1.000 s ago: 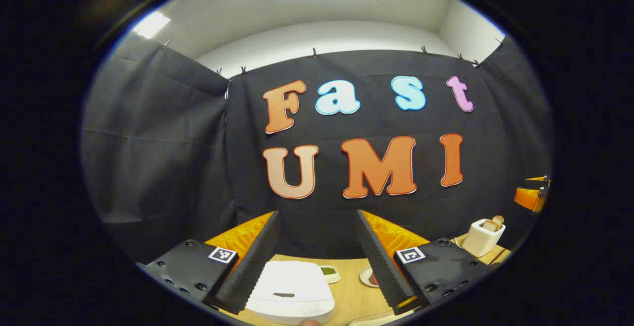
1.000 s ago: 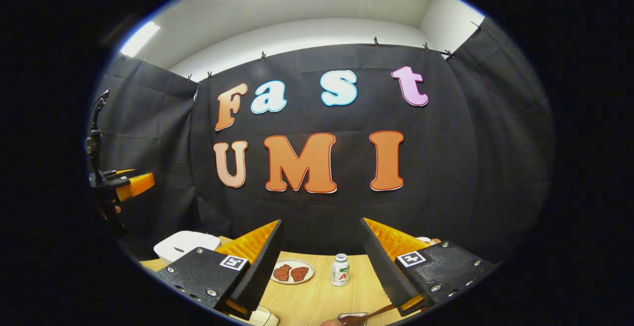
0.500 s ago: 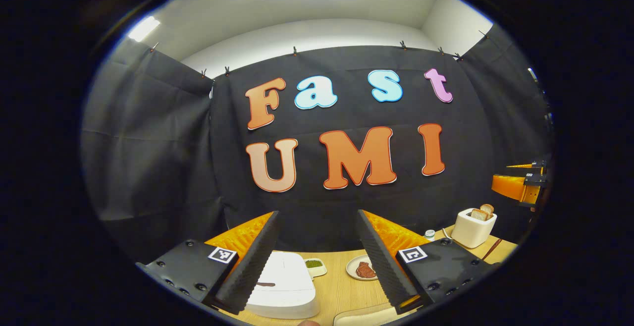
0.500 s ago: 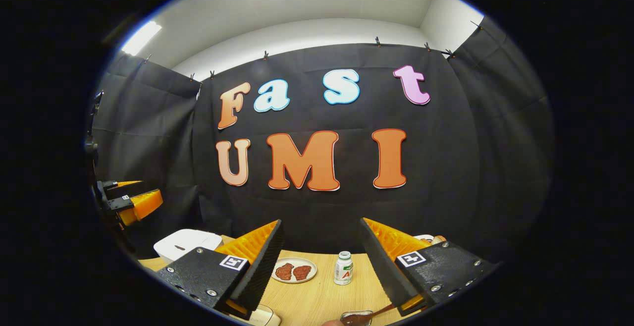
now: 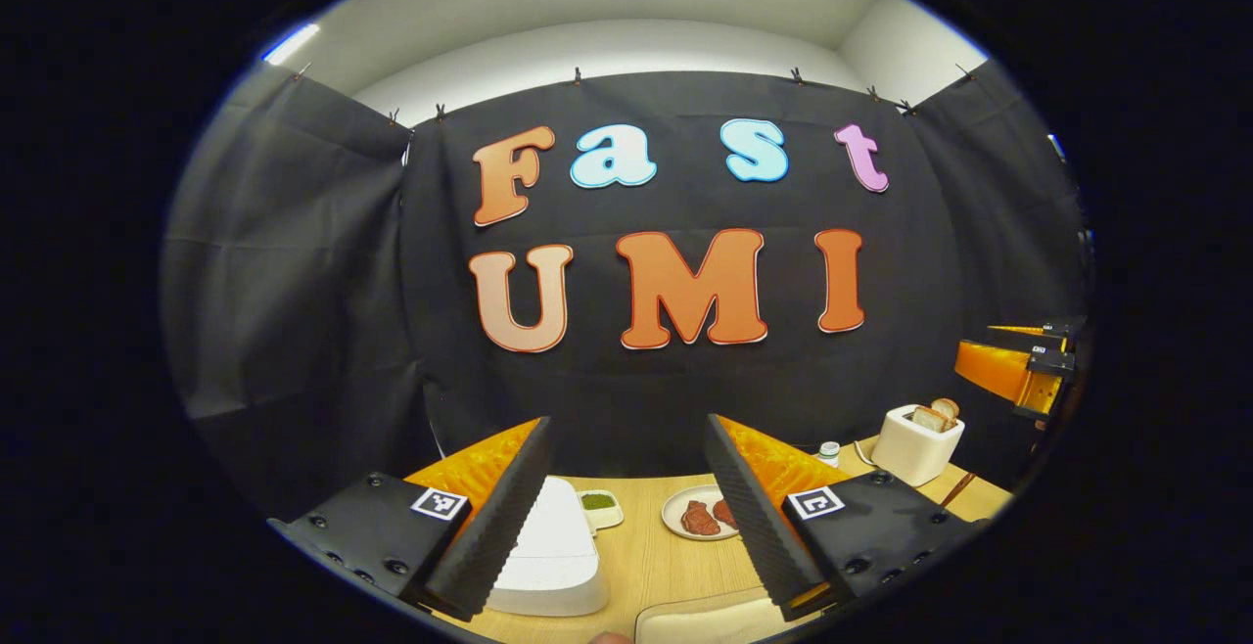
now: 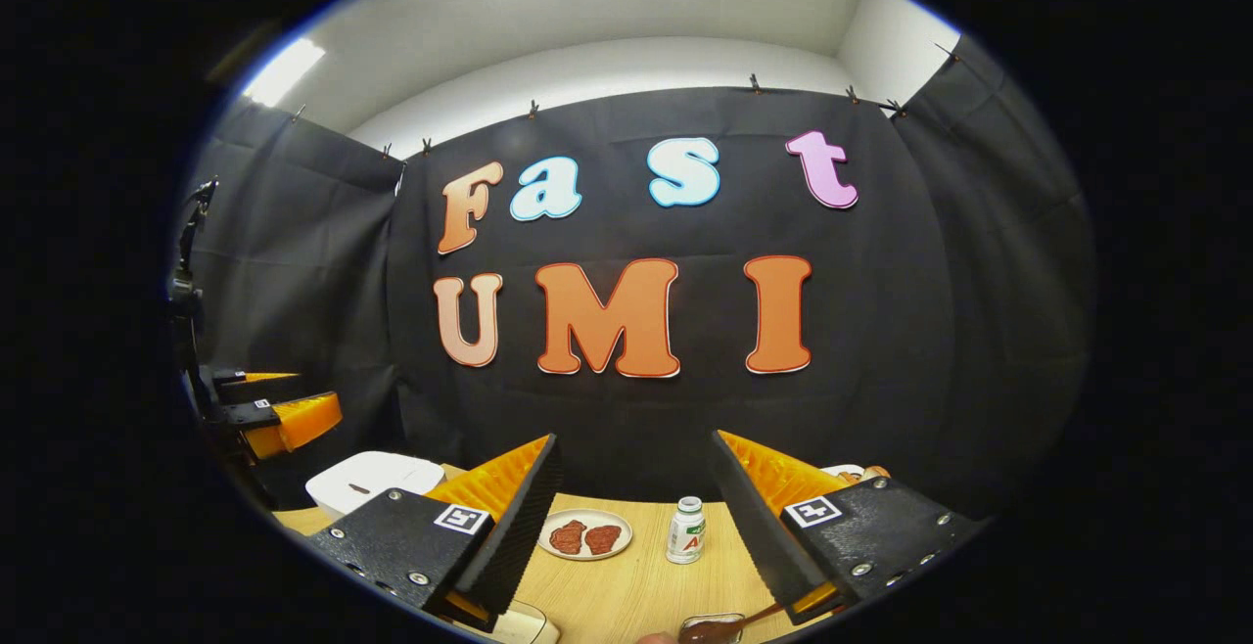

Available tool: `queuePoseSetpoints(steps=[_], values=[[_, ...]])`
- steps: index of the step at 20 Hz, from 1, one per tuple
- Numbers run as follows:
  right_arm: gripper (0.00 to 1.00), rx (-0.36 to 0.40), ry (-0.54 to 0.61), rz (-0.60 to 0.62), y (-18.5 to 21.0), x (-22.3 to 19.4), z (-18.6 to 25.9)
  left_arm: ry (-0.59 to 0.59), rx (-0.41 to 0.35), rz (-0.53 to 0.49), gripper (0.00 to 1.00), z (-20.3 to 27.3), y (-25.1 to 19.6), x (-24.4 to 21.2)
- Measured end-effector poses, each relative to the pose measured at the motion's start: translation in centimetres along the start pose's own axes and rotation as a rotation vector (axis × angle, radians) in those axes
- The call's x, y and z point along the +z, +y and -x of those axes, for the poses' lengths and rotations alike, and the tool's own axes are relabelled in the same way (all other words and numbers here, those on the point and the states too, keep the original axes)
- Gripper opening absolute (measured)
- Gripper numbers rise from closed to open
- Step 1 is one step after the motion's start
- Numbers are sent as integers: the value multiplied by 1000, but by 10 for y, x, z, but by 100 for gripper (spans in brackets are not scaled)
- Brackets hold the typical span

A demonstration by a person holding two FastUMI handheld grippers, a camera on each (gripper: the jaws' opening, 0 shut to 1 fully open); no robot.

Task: Close the left gripper, press the button to open the rice cooker; take a wooden spoon from the chopstick holder with the right hand, scoop a spoonful of rice and pour it into the rice cooker, then put the wooden spoon back into the chopstick holder.

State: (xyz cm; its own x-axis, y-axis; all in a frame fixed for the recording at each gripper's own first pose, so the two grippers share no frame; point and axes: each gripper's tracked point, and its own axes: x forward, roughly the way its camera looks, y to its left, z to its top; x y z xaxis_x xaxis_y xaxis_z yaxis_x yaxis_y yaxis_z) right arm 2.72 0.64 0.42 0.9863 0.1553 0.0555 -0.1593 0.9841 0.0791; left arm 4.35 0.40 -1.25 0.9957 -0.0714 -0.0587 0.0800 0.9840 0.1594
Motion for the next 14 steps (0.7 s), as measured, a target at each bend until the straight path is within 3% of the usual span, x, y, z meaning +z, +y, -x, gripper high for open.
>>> queuePoseSetpoints(steps=[14], values=[[94,72,-39,15,28,4,-3,10,-10,-11,100,6,5,-7]])
